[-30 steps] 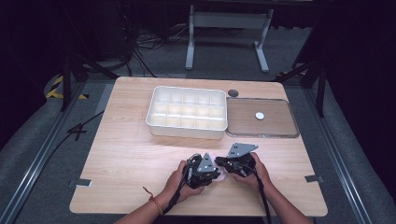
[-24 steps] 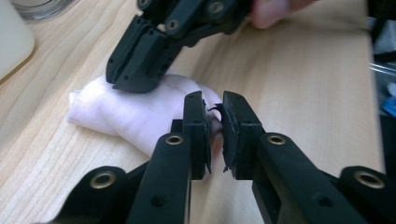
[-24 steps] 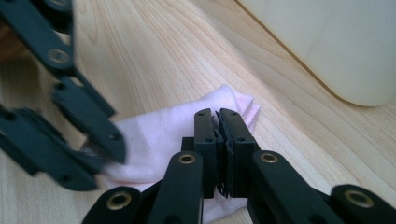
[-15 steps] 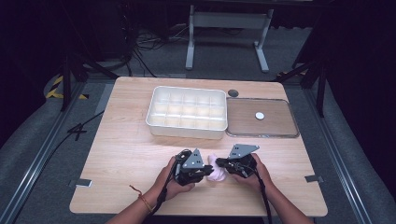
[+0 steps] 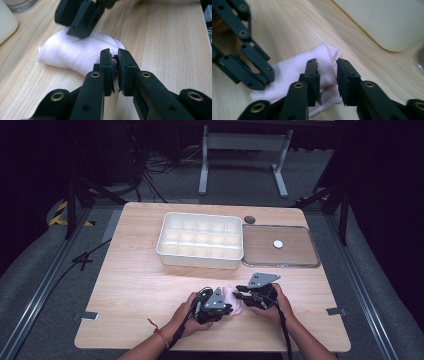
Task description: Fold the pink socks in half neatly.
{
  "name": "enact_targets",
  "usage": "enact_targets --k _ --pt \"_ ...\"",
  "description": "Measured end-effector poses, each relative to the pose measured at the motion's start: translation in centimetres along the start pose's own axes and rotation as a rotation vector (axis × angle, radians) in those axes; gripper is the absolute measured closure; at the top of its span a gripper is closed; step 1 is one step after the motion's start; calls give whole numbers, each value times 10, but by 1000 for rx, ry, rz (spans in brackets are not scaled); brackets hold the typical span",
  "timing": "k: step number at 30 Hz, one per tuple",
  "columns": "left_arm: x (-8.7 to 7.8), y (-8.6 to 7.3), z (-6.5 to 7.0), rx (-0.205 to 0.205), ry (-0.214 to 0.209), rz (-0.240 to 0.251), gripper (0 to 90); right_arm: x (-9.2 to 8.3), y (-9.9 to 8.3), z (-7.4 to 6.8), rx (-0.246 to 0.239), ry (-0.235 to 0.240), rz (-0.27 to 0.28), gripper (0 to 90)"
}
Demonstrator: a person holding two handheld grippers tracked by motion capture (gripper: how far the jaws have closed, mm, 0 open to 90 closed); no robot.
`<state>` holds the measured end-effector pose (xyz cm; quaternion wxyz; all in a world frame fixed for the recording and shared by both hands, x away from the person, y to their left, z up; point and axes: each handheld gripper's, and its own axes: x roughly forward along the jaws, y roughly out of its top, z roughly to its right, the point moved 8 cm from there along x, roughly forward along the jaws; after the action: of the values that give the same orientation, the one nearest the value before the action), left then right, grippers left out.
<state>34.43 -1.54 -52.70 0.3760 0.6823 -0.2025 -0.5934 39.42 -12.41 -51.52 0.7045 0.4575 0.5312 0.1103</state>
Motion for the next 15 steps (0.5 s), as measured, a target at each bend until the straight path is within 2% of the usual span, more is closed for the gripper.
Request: enact_targets --k 2,3,6,8,11,13,15 --pt "0 0 0 -9 -2 2 824 -3 1 5 23 -24 0 620" --pt "0 0 0 -15 -3 1 824 -6 3 7 41 -39 3 620" --pt "0 0 -1 -13 -7 3 824 -11 9 6 56 -48 20 559" --pt "1 0 0 -19 -12 8 823 -14 14 1 62 -29 46 547" --pt "0 0 0 -19 -12 7 823 -12 16 -4 64 -19 46 517" --pt "1 0 0 -25 -12 12 822 -2 11 -7 75 -5 15 481" --pt "1 0 0 -17 -11 9 822 3 7 -7 79 8 -7 484"
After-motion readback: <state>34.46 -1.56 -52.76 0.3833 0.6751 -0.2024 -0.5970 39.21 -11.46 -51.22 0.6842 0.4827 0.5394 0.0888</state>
